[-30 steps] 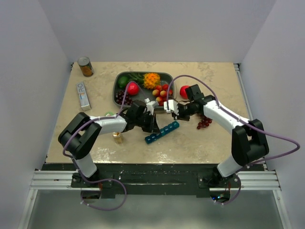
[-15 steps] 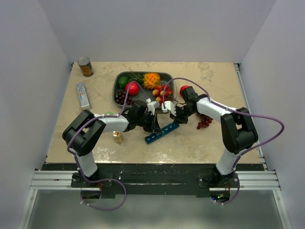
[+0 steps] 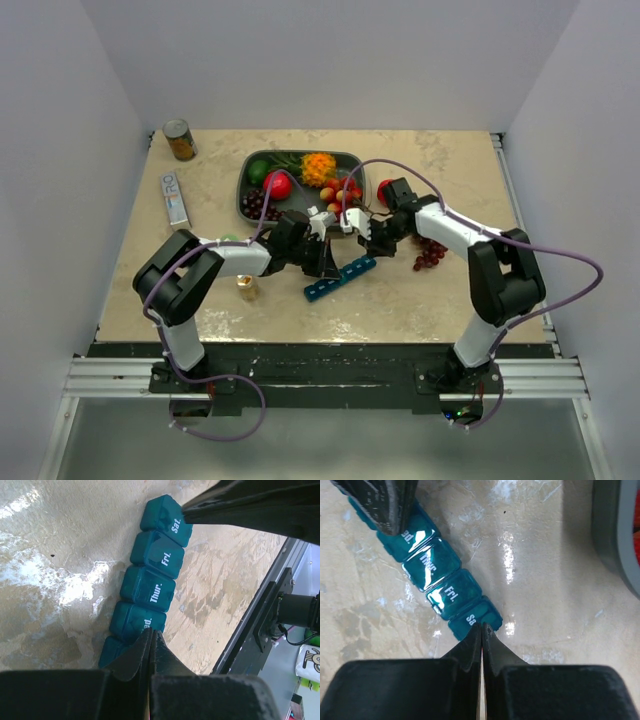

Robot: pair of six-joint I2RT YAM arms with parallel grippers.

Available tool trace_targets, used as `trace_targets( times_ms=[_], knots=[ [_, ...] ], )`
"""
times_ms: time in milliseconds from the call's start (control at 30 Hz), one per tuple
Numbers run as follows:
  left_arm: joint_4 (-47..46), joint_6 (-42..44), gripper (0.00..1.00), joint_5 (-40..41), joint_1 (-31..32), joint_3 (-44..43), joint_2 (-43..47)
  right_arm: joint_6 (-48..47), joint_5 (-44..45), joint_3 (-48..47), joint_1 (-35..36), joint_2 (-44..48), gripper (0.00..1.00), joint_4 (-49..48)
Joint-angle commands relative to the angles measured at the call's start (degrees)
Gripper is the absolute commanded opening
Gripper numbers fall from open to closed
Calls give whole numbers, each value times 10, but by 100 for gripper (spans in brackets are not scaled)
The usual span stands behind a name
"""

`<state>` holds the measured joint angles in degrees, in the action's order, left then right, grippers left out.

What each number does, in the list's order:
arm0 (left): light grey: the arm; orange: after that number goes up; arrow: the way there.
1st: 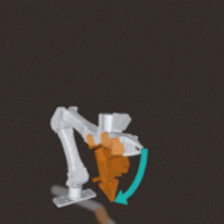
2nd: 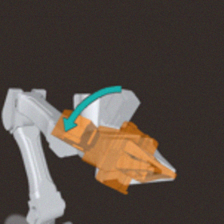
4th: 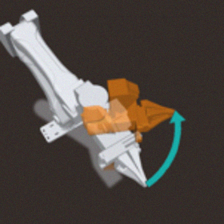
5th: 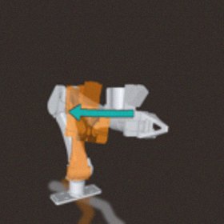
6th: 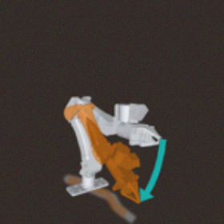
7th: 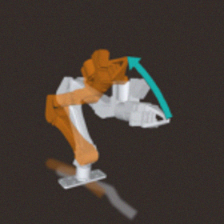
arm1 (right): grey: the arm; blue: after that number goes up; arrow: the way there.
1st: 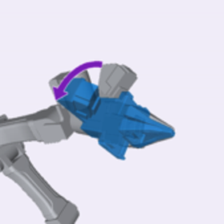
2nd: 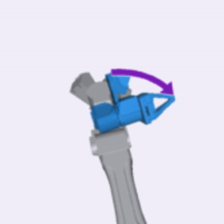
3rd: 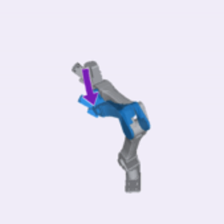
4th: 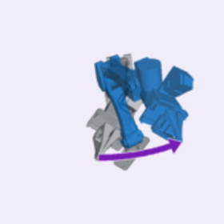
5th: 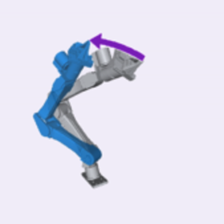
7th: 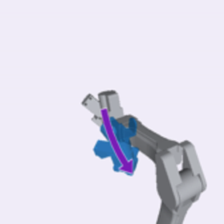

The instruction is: Sort the pills into containers

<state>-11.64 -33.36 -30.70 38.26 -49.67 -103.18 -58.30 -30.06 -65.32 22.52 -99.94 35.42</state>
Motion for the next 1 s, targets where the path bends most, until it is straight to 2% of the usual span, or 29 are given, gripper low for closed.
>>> trace_targets(
  times_ms=[0,233,467,767,833,867,933,967],
  knots=[
    [36,24,0,31,-3,-6,-8,9,-20,-24,-1,52,0,30],
    [36,23,0,31,-3,-6,-9,1,2,-10,-1,32,0,29],
    [36,23,0,30,-3,-8,-11,-1,40,-11,0,-40,0,40],
    [26,12,0,20,-3,-12,6,13,-9,-53,-5,19,0,67],
    [33,10,5,20,-3,-28,18,22,-11,-62,-8,55,3,70],
    [36,10,17,22,-4,-33,36,27,-10,-68,-8,69,5,70],
    [53,11,32,30,-4,-52,58,42,-10,-71,-14,111,13,73],
    [60,14,42,35,-5,-59,81,46,-20,-70,-17,127,17,80]
  ],
)
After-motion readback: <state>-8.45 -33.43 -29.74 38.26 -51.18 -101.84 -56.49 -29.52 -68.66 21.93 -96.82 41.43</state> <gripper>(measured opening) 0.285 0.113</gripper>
